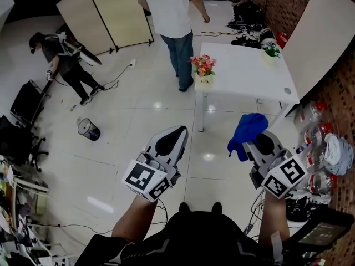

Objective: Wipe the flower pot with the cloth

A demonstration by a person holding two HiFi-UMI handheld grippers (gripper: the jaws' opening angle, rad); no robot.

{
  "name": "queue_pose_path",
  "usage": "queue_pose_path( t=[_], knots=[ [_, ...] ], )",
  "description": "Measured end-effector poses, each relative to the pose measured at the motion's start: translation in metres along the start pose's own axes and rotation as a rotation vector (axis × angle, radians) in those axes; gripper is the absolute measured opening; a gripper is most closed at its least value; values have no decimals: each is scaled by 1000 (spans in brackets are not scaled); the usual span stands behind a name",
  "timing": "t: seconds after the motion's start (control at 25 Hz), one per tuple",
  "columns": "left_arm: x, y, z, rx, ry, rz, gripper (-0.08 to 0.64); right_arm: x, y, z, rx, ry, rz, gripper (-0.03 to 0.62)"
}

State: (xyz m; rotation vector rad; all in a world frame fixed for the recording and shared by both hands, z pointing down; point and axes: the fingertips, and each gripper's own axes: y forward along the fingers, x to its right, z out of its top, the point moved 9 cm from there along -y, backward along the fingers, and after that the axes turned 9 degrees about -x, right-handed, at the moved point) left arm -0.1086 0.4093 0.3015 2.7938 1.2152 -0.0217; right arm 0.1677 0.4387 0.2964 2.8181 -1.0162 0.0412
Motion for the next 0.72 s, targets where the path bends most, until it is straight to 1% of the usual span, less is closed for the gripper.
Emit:
queue_pose_path(
  t=[0.16, 0.32, 0.48, 0.72],
  knots=[
    [-6, -16, 0, 6, -19, -6, 5, -20, 4, -1, -26, -23, 9, 64],
    [0, -23, 1, 18, 2, -29, 5, -29, -3, -2, -25, -18, -7, 64],
    [-3, -16, 2, 3, -19, -13, 5, -24, -3, 2, -20, -30, -10, 64],
    [2, -14, 0, 30, -28, -9, 5, -13, -5, 2, -30, -21, -17, 64]
  ],
)
